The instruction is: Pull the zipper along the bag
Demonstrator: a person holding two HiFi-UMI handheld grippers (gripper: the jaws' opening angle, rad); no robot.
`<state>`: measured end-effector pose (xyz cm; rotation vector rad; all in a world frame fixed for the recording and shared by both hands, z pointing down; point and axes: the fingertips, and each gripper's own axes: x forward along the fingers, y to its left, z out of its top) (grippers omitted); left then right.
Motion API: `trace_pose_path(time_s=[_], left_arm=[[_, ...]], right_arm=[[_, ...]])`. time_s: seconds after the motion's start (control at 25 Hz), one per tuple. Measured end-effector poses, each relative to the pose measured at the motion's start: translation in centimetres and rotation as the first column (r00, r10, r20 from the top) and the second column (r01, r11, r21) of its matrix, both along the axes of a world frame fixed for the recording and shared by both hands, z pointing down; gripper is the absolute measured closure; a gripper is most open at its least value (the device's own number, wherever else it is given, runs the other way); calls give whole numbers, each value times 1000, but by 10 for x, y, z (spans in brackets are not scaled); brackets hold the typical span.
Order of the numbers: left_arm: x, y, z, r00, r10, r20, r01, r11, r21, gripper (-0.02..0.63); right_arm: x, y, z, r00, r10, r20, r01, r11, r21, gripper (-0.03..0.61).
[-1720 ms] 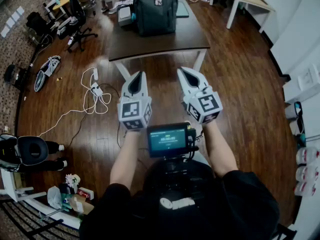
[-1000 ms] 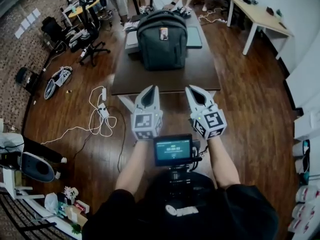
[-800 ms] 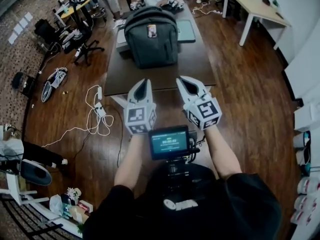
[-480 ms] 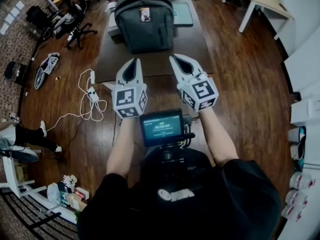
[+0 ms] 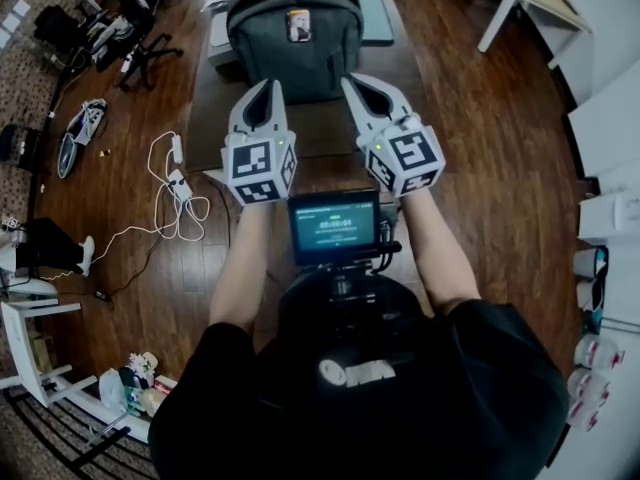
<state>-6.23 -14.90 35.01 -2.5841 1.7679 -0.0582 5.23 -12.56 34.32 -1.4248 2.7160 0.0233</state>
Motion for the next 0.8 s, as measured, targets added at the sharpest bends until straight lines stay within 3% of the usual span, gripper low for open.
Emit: trace_pose_path(time_s=[0.16, 0.48, 0.64, 0.8], left_arm=[[-10, -59, -21, 1000, -22, -5, 22, 998, 51, 617], [21, -58, -49, 1000, 25, -8, -23, 990, 141, 617], [28, -63, -45, 998, 61, 0, -60, 989, 138, 617], [7, -102, -40, 996, 85, -11, -83, 989, 119, 617]], right_arm=[[-14, -56, -21, 999, 42, 2, -42, 998, 52, 566], [-19, -50, -40, 997, 80, -8, -79, 991, 108, 566], [-21, -54, -35, 996, 88, -5, -88, 992, 91, 566], [-46, -89, -28, 993, 104, -51, -102, 994, 39, 566]])
